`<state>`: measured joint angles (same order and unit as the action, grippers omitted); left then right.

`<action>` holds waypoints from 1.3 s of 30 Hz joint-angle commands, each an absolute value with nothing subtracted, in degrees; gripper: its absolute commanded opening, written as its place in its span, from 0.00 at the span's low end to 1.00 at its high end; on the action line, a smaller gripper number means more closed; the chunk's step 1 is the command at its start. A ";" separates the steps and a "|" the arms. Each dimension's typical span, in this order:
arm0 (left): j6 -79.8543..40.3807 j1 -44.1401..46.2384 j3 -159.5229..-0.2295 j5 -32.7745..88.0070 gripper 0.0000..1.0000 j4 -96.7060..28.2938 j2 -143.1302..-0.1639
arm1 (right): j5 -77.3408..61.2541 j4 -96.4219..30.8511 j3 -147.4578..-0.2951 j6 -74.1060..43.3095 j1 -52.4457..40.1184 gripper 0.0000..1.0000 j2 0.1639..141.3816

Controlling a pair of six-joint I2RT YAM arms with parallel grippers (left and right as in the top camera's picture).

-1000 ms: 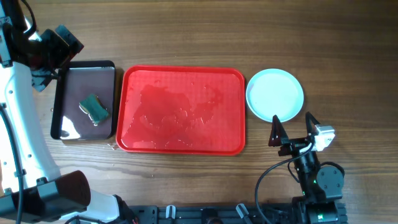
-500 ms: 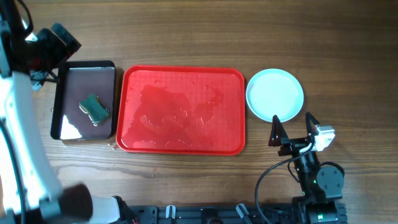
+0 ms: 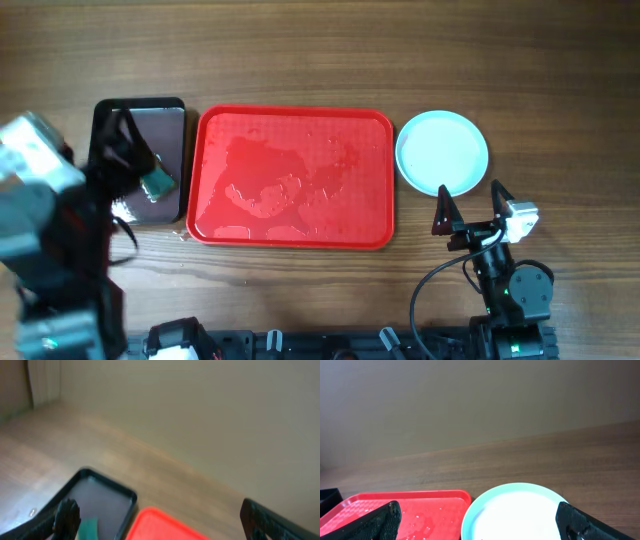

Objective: Clean dirty plates on tray and stack at the side

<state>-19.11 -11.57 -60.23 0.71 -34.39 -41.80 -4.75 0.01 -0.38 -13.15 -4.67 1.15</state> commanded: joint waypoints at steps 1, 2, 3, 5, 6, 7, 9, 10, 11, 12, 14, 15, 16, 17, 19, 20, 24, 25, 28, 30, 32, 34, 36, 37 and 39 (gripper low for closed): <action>-16.71 -10.79 -44.27 0.14 1.00 -25.08 -32.18 | -3.86 0.14 -0.30 -12.14 -4.54 1.00 0.80; -16.69 -10.26 -40.93 0.12 1.00 -22.61 -29.98 | -3.86 0.14 -0.30 -12.16 -4.54 1.00 0.80; -16.67 -9.69 -37.78 0.08 1.00 -20.34 -27.75 | -3.86 0.14 -0.30 -12.14 -4.54 1.00 0.82; -16.67 -8.47 -31.35 -0.12 1.00 -15.57 -23.07 | -3.86 0.14 -0.30 -12.14 -4.54 1.00 0.80; -16.67 -7.77 -28.42 -0.30 1.00 -13.17 -20.97 | -3.86 0.14 -0.30 -12.16 -4.54 1.00 0.80; -16.67 -7.18 -26.28 -0.62 1.00 -11.33 -19.46 | -3.86 0.14 -0.30 -12.14 -4.54 1.00 0.80; -16.67 -5.30 -20.29 -2.24 1.00 -5.91 -15.51 | -3.86 0.14 -0.30 -12.16 -4.54 1.00 0.80; -16.67 -4.38 -17.37 -3.14 1.00 -3.33 -13.63 | -3.86 0.14 -0.30 -12.16 -4.54 1.00 0.80; -16.67 -3.57 -14.52 -3.97 1.00 -0.73 -11.79 | -3.86 0.14 -0.30 -12.14 -4.54 1.00 0.82; -16.67 -2.96 -11.92 -4.60 1.00 1.65 -10.09 | -3.86 0.14 -0.30 -12.14 -4.54 1.00 0.80; -16.69 -2.07 -7.70 -5.41 1.00 5.13 -7.18 | -3.86 0.14 -0.30 -12.16 -4.54 1.00 0.80; -16.69 -1.85 -5.72 -5.48 1.00 6.33 -5.65 | -3.86 0.14 -0.30 -12.16 -4.54 1.00 0.80; -16.69 -1.74 -4.01 -5.48 1.00 7.11 -4.16 | -3.86 0.14 -0.30 -12.14 -4.54 1.00 0.80; -16.71 -1.76 -2.72 -5.48 1.00 7.14 -2.81 | -3.86 0.14 -0.30 -12.16 -4.54 1.00 0.80; -16.69 -1.76 -0.73 -5.48 1.00 7.05 -0.73 | -3.86 0.14 -0.30 -12.14 -4.54 1.00 0.80; -16.67 -1.78 -0.32 -5.50 1.00 5.74 -0.16 | -3.86 0.14 -0.30 -12.14 -4.54 1.00 0.80; -16.69 -1.76 -0.32 -5.45 1.00 1.98 -0.16 | -3.86 0.14 -0.30 -12.16 -4.54 1.00 0.82; -16.71 -1.76 -0.32 -5.43 1.00 0.30 -0.16 | -3.86 0.14 -0.30 -12.14 -4.54 1.00 0.80; -16.67 -1.78 -0.32 -4.75 1.00 -3.97 -0.27 | -3.86 0.14 -0.30 -12.14 -4.54 1.00 0.80; -16.69 -1.76 -0.32 -4.75 1.00 -3.90 -0.34 | -3.86 0.14 -0.30 -12.14 -4.54 1.00 0.80; -16.71 -1.76 -0.32 -4.78 1.00 -3.77 -0.38 | -3.86 0.14 -0.30 -12.16 -4.54 1.00 0.80; -16.71 -1.76 -0.32 -4.78 1.00 -3.75 -0.38 | -3.86 0.14 -0.30 -12.14 -4.54 1.00 0.80; -16.71 -1.76 -0.32 -4.78 1.00 -3.73 -0.38 | -3.86 0.14 -0.30 -12.16 -4.54 1.00 0.80; -16.69 -1.76 -0.32 -4.78 1.00 -3.75 -0.38 | -3.86 0.14 -0.30 -12.14 -4.54 1.00 0.80; -16.71 -1.76 -0.32 -4.78 1.00 -3.73 -0.38 | -3.86 0.14 -0.30 -12.16 -4.54 1.00 0.80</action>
<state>-17.63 -2.07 -0.47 -4.67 -3.68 -0.80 -4.62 0.01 -0.38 -13.15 -4.67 1.17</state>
